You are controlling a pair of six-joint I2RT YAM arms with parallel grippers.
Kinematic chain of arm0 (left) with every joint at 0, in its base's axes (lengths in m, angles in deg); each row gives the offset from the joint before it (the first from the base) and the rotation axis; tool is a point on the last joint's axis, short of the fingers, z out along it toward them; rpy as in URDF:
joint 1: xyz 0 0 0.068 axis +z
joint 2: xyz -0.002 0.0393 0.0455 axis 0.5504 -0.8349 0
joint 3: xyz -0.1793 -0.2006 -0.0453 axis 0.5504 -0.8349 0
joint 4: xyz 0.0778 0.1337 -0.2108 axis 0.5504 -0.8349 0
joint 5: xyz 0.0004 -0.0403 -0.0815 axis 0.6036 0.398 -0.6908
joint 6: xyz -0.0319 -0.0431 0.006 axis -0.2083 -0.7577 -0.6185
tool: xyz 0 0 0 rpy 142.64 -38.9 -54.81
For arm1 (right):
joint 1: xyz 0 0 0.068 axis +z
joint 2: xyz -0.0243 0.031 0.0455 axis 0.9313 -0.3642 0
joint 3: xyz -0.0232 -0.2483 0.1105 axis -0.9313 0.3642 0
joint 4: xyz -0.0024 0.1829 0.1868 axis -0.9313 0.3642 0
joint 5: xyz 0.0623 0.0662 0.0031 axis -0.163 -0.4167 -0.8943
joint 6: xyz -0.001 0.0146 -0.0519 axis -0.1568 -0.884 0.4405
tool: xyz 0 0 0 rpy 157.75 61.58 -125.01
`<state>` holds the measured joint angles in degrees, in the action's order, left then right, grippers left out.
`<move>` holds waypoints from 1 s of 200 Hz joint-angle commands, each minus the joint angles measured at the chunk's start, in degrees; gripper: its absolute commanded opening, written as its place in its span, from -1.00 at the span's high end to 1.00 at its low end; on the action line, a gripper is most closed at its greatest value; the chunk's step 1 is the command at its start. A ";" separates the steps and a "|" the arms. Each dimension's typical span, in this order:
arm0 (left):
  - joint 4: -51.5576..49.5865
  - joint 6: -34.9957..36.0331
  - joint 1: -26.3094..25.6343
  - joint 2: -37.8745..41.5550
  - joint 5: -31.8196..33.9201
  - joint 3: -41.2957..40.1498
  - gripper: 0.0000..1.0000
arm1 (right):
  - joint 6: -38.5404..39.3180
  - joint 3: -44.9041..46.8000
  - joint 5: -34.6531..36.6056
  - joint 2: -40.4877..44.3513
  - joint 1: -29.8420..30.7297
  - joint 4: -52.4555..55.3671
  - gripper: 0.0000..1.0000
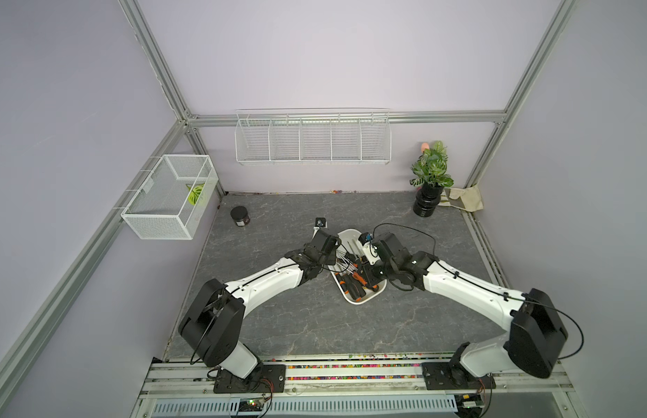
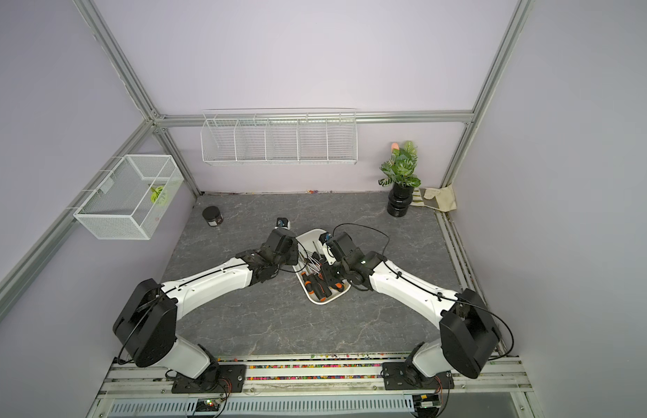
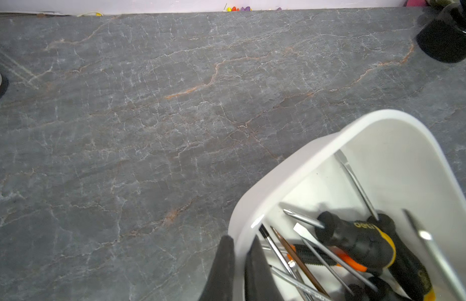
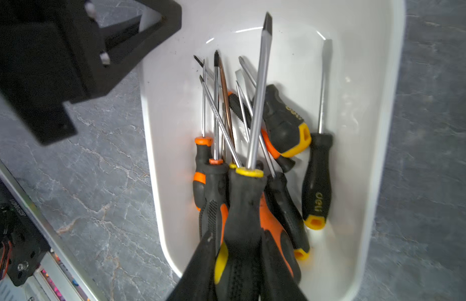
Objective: Take out the screwdriver from the storage box
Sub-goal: Pick up the screwdriver from the storage box, then place the screwdriver at the center of the board.
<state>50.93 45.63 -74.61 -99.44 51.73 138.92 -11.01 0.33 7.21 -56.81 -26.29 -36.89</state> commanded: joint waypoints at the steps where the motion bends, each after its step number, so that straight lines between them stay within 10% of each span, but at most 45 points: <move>1: 4.45 8.72 3.02 -0.01 -1.15 -0.69 1.00 | -3.95 2.57 5.02 3.66 -0.11 0.16 1.00; 96: 3.57 26.40 7.31 -3.49 -12.01 1.89 1.00 | -16.41 13.72 14.08 8.00 -0.29 -5.45 1.00; 200: 5.81 26.56 7.29 -2.41 -15.16 -0.02 1.00 | -19.74 18.61 15.67 5.01 -1.82 -9.39 1.00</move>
<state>56.02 70.68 -67.42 -103.10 37.34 139.93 -30.16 18.86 22.34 -49.20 -27.45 -43.80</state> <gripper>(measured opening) 0.088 0.270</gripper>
